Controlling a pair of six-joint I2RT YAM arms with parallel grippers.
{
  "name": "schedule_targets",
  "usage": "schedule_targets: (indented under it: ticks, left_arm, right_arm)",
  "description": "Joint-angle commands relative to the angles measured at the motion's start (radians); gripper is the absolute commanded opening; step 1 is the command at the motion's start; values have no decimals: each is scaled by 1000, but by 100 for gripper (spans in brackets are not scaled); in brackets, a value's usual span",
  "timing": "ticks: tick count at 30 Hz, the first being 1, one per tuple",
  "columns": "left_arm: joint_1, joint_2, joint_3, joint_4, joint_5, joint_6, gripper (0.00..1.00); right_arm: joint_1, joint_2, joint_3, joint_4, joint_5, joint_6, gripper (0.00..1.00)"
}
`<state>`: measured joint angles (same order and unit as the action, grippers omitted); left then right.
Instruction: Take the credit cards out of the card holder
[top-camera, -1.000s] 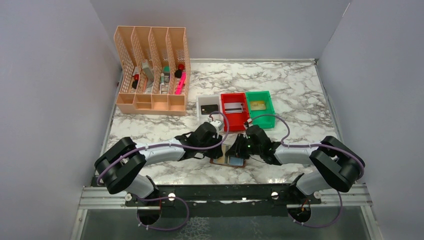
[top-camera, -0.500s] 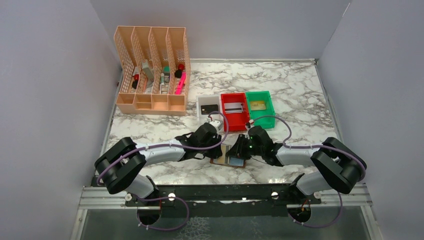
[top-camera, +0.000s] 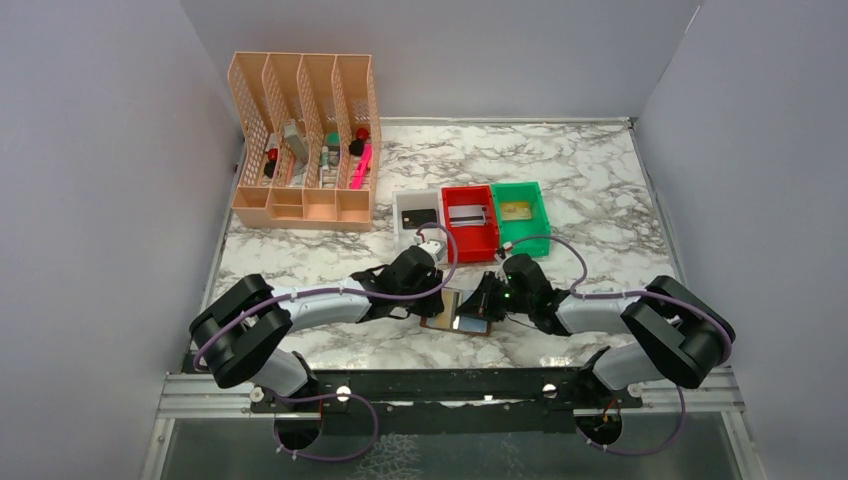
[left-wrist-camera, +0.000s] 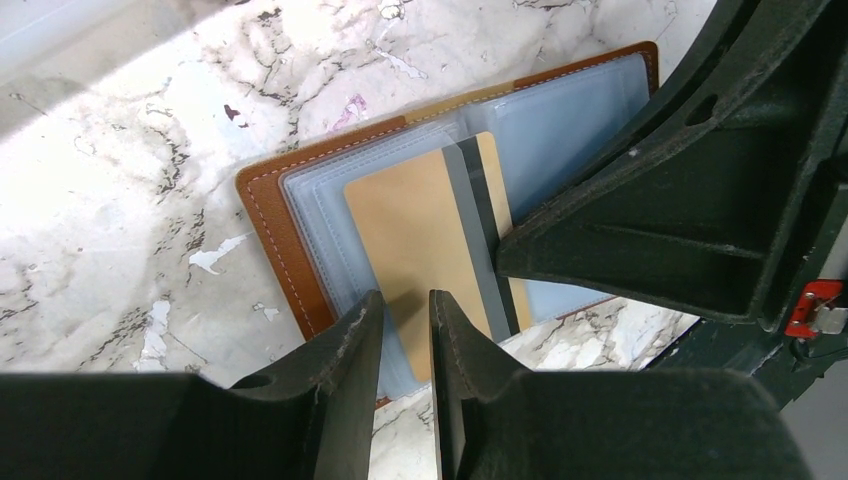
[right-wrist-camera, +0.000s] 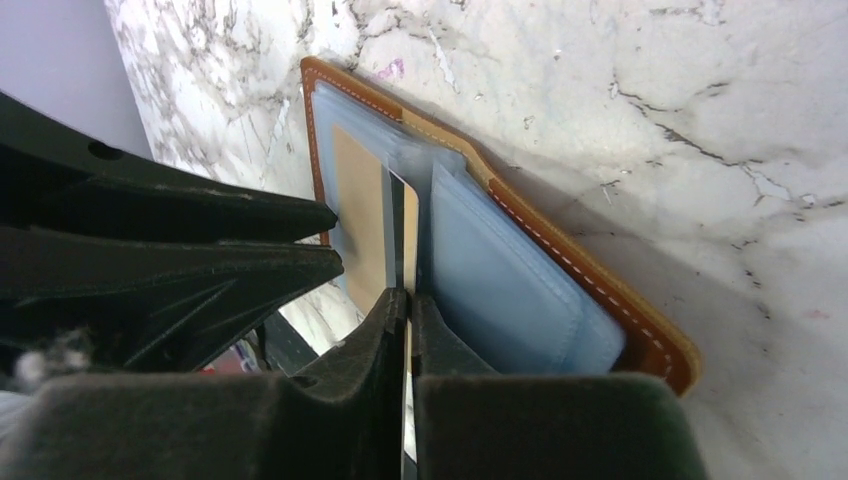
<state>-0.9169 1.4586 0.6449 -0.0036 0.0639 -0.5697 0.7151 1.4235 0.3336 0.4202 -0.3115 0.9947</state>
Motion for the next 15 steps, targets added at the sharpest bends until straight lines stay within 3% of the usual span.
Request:
schedule_targets:
  ticks: [1,15]
  left_arm:
    - [-4,9,0,-87,-40,1,28]
    - [-4,-5,2,-101,-52,-1,27]
  right_arm:
    - [-11,-30,-27,21,-40,-5,2]
    - [-45,-96,-45,-88,-20,-36,1]
